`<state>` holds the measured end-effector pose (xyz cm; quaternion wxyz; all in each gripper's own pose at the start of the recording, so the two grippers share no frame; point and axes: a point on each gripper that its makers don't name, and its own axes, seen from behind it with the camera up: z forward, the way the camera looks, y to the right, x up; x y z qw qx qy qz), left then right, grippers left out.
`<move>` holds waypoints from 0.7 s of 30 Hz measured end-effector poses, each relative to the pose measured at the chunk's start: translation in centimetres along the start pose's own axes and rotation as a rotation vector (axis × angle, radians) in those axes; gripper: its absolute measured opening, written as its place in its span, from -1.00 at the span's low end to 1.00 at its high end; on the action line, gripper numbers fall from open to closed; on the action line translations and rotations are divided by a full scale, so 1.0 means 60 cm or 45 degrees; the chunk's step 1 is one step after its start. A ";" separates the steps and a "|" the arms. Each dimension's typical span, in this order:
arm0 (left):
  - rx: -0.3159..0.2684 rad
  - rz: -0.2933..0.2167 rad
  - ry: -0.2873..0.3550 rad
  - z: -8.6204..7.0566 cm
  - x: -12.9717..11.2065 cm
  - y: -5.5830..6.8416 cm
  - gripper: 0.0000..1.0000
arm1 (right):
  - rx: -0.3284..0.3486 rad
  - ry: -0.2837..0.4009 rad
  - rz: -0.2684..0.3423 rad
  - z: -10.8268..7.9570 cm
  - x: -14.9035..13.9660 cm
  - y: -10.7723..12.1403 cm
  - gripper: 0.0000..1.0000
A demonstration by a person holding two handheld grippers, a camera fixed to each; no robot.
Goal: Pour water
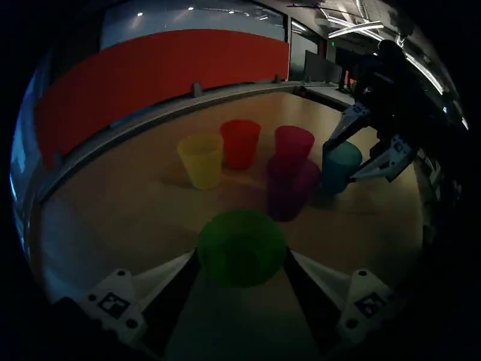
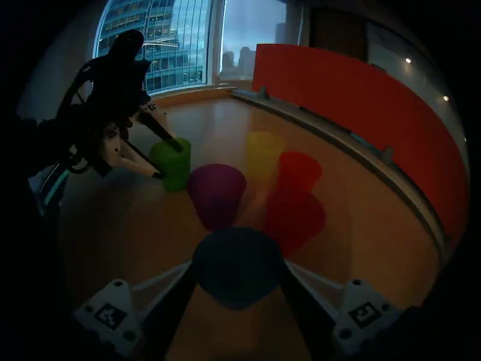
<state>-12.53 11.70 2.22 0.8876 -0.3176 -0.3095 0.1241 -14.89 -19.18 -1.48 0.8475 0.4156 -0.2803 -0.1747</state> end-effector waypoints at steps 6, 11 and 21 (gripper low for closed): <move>0.021 0.008 -0.029 -0.003 -0.020 -0.003 0.81 | 0.002 -0.002 0.004 0.005 -0.003 -0.002 0.85; 0.024 -0.018 -0.039 -0.007 -0.035 -0.003 0.82 | 0.003 0.002 0.014 0.007 -0.004 -0.004 0.85; 0.039 -0.036 -0.035 -0.026 -0.046 -0.002 0.83 | -0.009 -0.014 0.017 -0.004 -0.020 -0.004 0.84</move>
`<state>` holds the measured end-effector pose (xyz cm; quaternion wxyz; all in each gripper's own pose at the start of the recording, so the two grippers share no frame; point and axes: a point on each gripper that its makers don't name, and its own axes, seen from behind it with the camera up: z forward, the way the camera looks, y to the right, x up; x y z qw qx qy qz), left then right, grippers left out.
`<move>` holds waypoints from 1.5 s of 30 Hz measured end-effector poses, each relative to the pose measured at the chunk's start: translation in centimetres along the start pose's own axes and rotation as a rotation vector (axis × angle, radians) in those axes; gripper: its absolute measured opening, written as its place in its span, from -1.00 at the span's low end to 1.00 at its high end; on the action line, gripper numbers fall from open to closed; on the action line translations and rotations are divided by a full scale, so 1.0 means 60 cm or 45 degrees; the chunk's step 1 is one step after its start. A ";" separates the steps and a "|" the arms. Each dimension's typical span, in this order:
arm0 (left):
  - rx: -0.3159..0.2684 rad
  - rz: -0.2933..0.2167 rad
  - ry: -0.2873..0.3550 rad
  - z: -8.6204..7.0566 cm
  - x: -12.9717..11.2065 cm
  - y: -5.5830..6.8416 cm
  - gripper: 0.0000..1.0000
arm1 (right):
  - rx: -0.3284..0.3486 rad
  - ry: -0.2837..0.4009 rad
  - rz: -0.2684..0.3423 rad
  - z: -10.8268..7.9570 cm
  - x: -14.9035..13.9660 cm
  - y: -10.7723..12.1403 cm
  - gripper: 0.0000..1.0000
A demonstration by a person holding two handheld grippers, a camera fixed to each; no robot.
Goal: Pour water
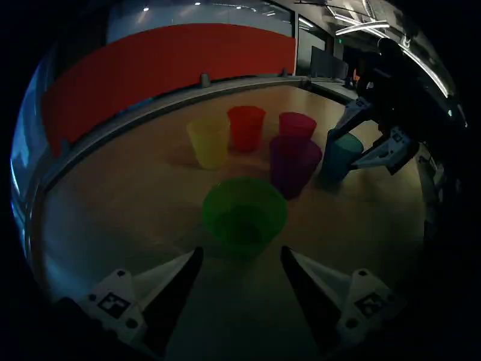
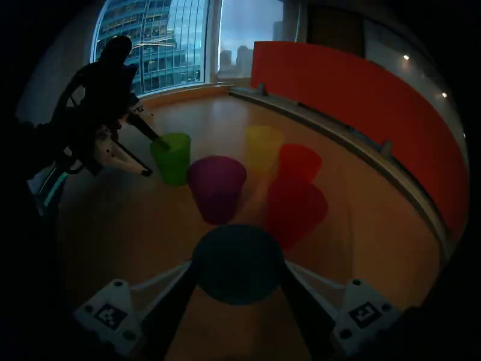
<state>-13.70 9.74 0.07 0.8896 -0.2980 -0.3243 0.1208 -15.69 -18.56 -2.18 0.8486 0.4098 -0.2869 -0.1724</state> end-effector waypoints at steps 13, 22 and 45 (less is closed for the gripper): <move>0.015 -0.012 0.016 -0.012 0.004 0.002 0.85 | -0.008 0.008 0.029 -0.001 -0.001 0.000 0.85; 0.014 -0.027 0.027 -0.019 0.008 0.003 0.87 | -0.019 0.015 0.055 -0.003 0.001 0.005 1.00; 0.035 -0.047 0.084 -0.056 0.017 0.014 0.91 | -0.070 0.024 0.080 -0.054 -0.024 -0.001 1.00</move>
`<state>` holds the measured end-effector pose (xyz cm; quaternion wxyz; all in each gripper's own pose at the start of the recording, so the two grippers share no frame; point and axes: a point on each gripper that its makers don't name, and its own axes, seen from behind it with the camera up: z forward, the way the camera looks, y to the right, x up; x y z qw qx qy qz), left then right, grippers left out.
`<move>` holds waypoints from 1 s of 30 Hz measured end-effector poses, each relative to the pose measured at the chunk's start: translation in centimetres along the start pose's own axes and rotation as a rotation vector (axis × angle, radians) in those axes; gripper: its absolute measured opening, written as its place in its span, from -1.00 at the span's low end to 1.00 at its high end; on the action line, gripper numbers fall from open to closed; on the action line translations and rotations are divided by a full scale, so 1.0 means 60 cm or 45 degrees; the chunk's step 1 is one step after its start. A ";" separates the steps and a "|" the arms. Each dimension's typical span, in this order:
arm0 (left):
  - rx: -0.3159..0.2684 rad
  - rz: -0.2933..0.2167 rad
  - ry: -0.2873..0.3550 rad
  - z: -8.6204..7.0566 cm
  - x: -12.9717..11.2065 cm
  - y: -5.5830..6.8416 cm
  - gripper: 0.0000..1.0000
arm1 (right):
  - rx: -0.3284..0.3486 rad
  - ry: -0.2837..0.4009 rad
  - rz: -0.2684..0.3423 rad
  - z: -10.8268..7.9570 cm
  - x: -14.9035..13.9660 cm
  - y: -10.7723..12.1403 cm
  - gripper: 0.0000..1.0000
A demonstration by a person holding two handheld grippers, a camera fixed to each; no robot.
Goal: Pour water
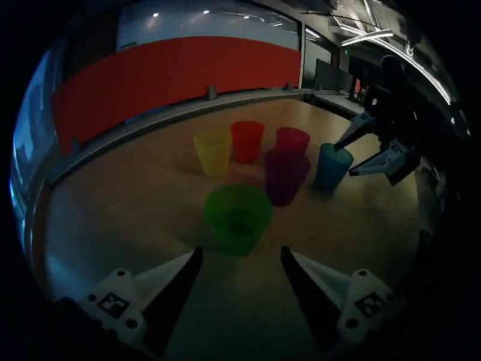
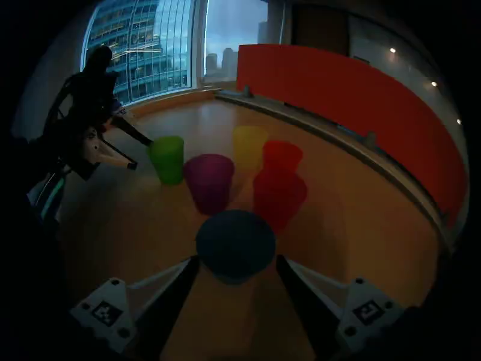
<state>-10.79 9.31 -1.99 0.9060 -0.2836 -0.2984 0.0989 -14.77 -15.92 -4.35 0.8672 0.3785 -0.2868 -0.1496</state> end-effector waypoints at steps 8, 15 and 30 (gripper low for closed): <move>0.007 -0.004 0.022 -0.019 0.004 0.008 0.92 | -0.033 0.008 0.012 -0.028 -0.019 0.003 1.00; 0.016 -0.004 0.040 -0.027 0.006 0.014 0.92 | -0.059 0.032 0.022 -0.045 -0.018 0.006 1.00; 0.078 -0.026 0.132 -0.053 0.026 0.004 0.92 | -0.096 0.115 0.060 -0.062 0.000 0.010 1.00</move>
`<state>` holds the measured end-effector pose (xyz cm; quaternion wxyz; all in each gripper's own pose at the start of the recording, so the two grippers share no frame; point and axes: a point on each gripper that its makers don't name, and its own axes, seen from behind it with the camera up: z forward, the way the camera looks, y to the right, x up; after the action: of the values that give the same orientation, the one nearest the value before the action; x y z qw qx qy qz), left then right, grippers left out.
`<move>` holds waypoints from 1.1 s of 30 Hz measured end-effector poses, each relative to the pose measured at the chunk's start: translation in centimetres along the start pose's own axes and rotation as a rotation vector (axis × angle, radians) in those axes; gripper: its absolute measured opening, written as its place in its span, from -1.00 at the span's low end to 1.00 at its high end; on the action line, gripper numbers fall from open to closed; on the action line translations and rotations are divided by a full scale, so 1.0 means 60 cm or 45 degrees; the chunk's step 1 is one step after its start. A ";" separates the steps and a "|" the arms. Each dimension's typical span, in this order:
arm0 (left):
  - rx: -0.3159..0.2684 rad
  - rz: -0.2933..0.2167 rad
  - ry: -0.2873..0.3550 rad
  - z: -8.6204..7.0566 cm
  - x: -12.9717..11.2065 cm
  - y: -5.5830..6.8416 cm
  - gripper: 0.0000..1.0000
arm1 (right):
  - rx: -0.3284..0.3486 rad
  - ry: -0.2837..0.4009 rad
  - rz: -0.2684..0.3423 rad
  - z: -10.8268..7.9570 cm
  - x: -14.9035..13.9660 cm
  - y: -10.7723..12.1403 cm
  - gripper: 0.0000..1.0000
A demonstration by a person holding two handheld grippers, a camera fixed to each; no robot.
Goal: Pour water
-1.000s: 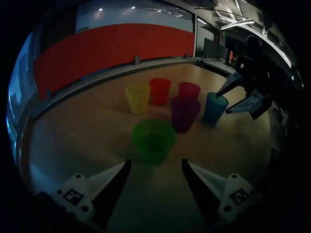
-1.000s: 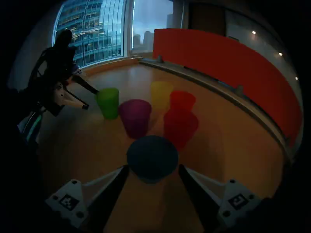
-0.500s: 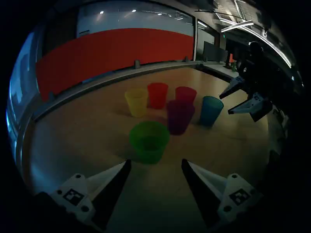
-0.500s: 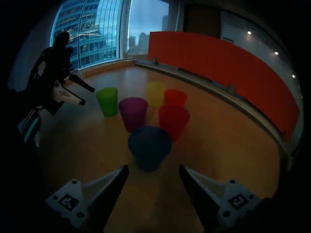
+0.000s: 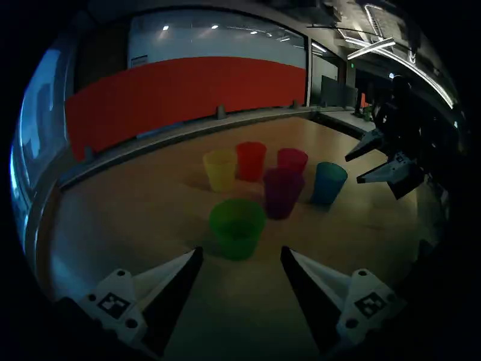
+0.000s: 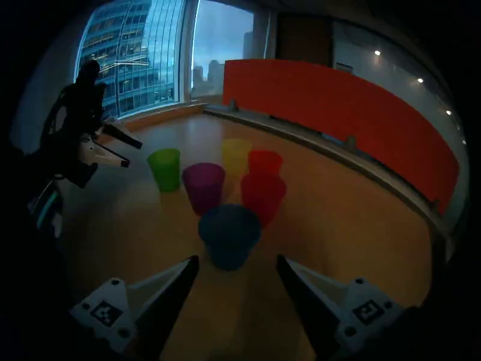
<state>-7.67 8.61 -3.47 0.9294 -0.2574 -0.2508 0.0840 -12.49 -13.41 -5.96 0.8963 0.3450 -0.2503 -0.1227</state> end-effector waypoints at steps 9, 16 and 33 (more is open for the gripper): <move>0.091 -0.005 0.101 -0.023 0.029 -0.026 0.91 | -0.072 0.103 0.045 -0.029 0.033 0.019 1.00; 0.206 -0.030 0.209 -0.046 0.052 -0.057 0.92 | -0.158 0.192 0.067 -0.051 0.055 0.035 1.00; 0.408 -0.089 0.451 -0.097 0.115 -0.101 0.92 | -0.463 0.440 0.153 -0.095 0.112 0.112 1.00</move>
<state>1.40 2.85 -1.72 0.9902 -0.1087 -0.0763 0.0441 -3.46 -7.97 -2.58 0.9787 0.1787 -0.0874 -0.0515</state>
